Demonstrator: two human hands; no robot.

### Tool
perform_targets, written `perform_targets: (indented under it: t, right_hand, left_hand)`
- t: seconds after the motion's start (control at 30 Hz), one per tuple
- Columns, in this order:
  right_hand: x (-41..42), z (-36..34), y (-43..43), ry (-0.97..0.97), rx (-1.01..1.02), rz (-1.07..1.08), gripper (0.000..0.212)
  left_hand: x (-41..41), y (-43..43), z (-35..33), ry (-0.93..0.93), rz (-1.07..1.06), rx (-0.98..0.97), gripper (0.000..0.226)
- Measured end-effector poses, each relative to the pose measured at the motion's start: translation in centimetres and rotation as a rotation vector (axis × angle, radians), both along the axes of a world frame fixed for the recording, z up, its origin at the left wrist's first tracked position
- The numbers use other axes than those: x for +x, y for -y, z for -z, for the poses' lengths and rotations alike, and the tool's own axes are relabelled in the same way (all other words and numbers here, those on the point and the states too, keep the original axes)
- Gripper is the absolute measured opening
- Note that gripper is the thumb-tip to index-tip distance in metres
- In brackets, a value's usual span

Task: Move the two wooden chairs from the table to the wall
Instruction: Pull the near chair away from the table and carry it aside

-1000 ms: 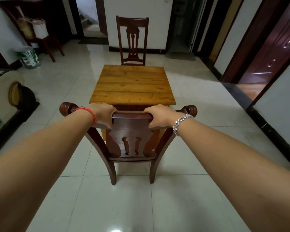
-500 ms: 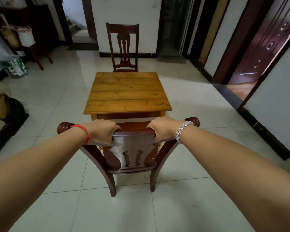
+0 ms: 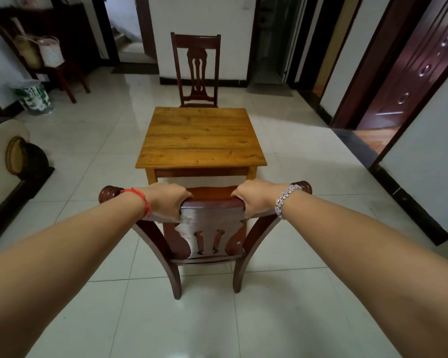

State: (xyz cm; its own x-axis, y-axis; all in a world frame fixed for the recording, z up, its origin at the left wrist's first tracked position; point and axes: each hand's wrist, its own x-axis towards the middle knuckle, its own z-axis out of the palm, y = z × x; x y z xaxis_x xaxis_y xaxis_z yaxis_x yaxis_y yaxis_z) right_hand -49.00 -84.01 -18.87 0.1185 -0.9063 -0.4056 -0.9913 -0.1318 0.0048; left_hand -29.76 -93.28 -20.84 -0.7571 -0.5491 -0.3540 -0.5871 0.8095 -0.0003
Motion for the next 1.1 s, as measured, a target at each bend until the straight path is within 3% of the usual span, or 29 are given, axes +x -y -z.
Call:
perform_targets:
  t: [0.43, 1.1]
  right_hand:
    - [0.9, 0.5, -7.2, 0.036, -0.017, -0.022, 0.052]
    - [1.0, 0.6, -9.4, 0.045, -0.046, -0.040, 0.035]
  left_hand:
    - [1.3, -7.8, 0.1, 0.010, -0.053, 0.016, 0.032]
    - [2.3, -9.6, 0.7, -0.096, -0.053, -0.027, 0.026]
